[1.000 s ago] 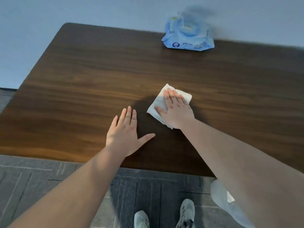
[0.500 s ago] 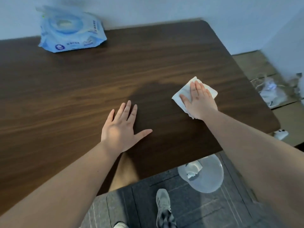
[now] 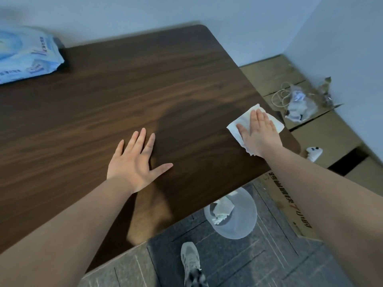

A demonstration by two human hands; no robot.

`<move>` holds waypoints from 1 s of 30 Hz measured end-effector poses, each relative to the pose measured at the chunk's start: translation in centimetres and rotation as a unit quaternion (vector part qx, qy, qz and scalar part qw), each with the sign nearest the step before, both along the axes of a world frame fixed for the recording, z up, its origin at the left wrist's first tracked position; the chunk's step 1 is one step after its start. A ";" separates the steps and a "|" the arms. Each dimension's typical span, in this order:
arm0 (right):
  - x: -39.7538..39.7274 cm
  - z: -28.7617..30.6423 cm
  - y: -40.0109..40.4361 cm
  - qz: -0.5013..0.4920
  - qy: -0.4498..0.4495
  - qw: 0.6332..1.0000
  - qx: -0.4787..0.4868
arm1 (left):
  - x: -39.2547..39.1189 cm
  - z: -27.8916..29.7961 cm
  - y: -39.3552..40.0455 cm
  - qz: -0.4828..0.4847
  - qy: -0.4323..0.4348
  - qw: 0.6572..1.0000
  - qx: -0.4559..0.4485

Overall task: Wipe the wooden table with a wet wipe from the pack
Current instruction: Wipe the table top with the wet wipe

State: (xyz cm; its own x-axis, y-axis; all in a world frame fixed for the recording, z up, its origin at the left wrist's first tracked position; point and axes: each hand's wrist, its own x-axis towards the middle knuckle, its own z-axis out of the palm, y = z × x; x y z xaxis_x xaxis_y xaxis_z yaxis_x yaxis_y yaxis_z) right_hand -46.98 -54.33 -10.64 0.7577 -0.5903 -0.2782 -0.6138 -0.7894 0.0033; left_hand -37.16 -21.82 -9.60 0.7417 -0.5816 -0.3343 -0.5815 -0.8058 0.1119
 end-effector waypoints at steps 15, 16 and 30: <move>-2.4 0.3 12.2 0.186 0.032 0.982 0.020 | -1.3 1.4 4.5 0.021 0.040 0.999 -0.007; -2.1 0.4 13.7 0.203 0.028 0.979 0.023 | -1.3 1.5 5.9 0.031 0.042 0.999 -0.006; 4.6 0.7 41.8 0.456 0.005 0.885 0.090 | -6.4 3.1 38.0 0.303 0.043 0.948 0.087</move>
